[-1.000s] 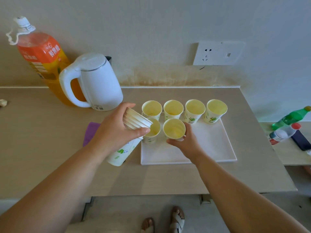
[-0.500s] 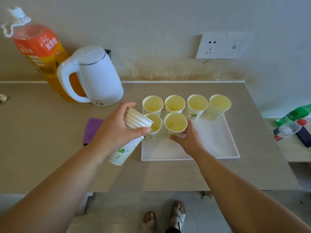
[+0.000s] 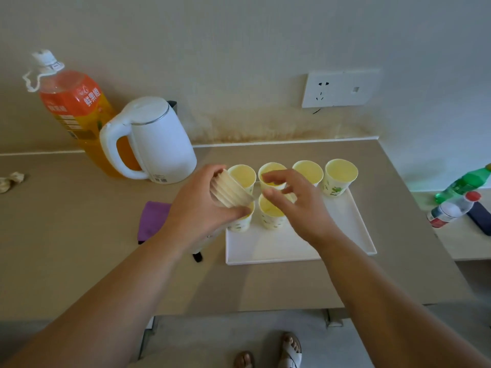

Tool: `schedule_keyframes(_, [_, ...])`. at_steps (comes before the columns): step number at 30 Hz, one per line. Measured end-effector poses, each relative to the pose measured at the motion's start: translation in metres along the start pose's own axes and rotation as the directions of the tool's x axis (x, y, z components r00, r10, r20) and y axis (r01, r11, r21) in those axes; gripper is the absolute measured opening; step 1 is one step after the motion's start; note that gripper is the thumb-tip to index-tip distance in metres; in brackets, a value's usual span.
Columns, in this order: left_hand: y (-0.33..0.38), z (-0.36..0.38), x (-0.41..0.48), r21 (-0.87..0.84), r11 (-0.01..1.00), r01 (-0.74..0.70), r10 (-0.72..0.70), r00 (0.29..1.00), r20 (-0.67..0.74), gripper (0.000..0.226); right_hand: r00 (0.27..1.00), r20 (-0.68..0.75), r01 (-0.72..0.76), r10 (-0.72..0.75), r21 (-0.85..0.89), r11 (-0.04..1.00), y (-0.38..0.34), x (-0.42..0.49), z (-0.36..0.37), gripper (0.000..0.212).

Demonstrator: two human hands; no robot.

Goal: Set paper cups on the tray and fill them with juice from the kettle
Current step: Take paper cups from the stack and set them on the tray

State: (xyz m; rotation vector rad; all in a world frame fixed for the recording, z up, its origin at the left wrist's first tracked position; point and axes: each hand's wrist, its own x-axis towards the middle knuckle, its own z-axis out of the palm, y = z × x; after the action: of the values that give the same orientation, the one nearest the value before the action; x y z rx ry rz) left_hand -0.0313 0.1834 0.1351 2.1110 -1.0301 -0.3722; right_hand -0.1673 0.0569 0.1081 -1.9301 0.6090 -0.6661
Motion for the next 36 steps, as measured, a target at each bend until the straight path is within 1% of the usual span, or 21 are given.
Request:
schedule_keyframes(1, [0.002,0.001,0.001,0.005,1.000,-0.012,0.012,1.000,-0.003,0.082,0.996,0.079,0.035,-0.033,-0.027,0.999,-0.012,0.004,0.004,0.024])
schedule_keyframes(3, [0.007,0.001,0.001,0.018,0.999,-0.041,0.041,0.999,-0.011,0.084,0.986,0.159,0.054,-0.047,-0.038,0.998,-0.025,0.010,0.010,0.005])
schedule_keyframes(5, [0.009,0.000,0.000,0.038,0.998,-0.055,0.056,0.998,-0.022,0.085,0.987,0.154,0.036,-0.037,0.011,0.999,-0.029,0.011,0.011,0.018])
schedule_keyframes(7, [0.011,0.001,-0.002,0.060,0.997,-0.058,0.060,0.998,-0.034,0.087,0.989,0.144,0.017,-0.024,0.054,0.998,-0.031,0.010,0.011,0.021])
schedule_keyframes(10, [0.018,0.006,-0.004,0.090,0.995,-0.045,0.052,0.996,-0.076,0.086,0.998,0.055,0.040,-0.044,0.065,0.997,-0.033,0.007,0.013,0.023])
schedule_keyframes(15, [0.028,0.011,-0.003,0.167,0.986,-0.010,0.034,0.990,-0.140,0.085,0.997,-0.070,-0.003,0.011,0.119,0.993,-0.039,0.006,0.022,0.022])
schedule_keyframes(18, [0.033,0.010,-0.003,0.185,0.983,-0.002,0.034,0.985,-0.169,0.084,0.993,-0.115,0.001,0.017,0.150,0.989,-0.045,0.007,0.023,0.017])
schedule_keyframes(21, [0.037,0.010,-0.004,0.202,0.979,-0.008,0.046,0.982,-0.183,0.083,0.990,-0.134,-0.022,0.042,0.144,0.989,-0.047,0.009,0.021,0.011])
schedule_keyframes(23, [0.038,0.008,-0.005,0.185,0.982,-0.035,0.068,0.983,-0.172,0.077,0.983,-0.168,-0.048,0.071,0.133,0.990,-0.048,0.013,0.016,0.011])
schedule_keyframes(25, [0.036,0.006,-0.007,0.156,0.986,-0.061,0.083,0.987,-0.141,0.074,0.971,-0.219,-0.060,0.094,0.159,0.985,-0.050,0.019,0.007,0.016])
schedule_keyframes(27, [0.033,0.004,-0.010,0.117,0.991,-0.070,0.084,0.990,-0.117,0.073,0.973,-0.210,-0.058,0.100,0.197,0.979,-0.052,0.024,-0.002,0.018])
schedule_keyframes(29, [0.032,0.004,-0.012,0.064,0.996,-0.065,0.073,0.989,-0.127,0.073,0.977,-0.175,-0.082,0.121,0.218,0.973,-0.053,0.024,-0.005,0.010])
schedule_keyframes(30, [0.032,0.005,-0.012,0.042,0.997,-0.064,0.069,0.989,-0.132,0.072,0.973,-0.172,-0.104,0.152,0.263,0.959,-0.053,0.023,-0.004,0.004])
schedule_keyframes(31, [0.033,0.006,-0.012,0.025,0.998,-0.063,0.066,0.988,-0.136,0.071,0.966,-0.171,-0.128,0.196,0.346,0.930,-0.049,0.023,-0.002,0.018])
schedule_keyframes(32, [0.033,0.006,-0.011,0.010,0.998,-0.060,0.061,0.988,-0.139,0.069,0.956,-0.145,-0.163,0.256,0.463,0.871,-0.044,0.024,0.002,0.038])
schedule_keyframes(33, [0.033,0.007,-0.010,-0.005,0.999,-0.054,0.053,0.989,-0.139,0.068,0.939,-0.092,-0.220,0.332,0.580,0.785,-0.040,0.026,0.004,0.059])
schedule_keyframes(34, [0.033,0.009,-0.009,-0.019,0.998,-0.052,0.049,0.990,-0.134,0.068,0.919,-0.006,-0.285,0.395,0.682,0.673,-0.037,0.029,0.005,0.077])
schedule_keyframes(35, [0.032,0.009,-0.009,-0.026,0.998,-0.054,0.050,0.990,-0.129,0.068,0.901,0.118,-0.356,0.418,0.753,0.554,-0.035,0.030,0.005,0.085])
schedule_keyframes(36, [0.032,0.010,-0.007,-0.028,0.998,-0.060,0.056,0.991,-0.119,0.067,0.878,0.228,-0.427,0.422,0.770,0.473,-0.033,0.031,0.004,0.083])
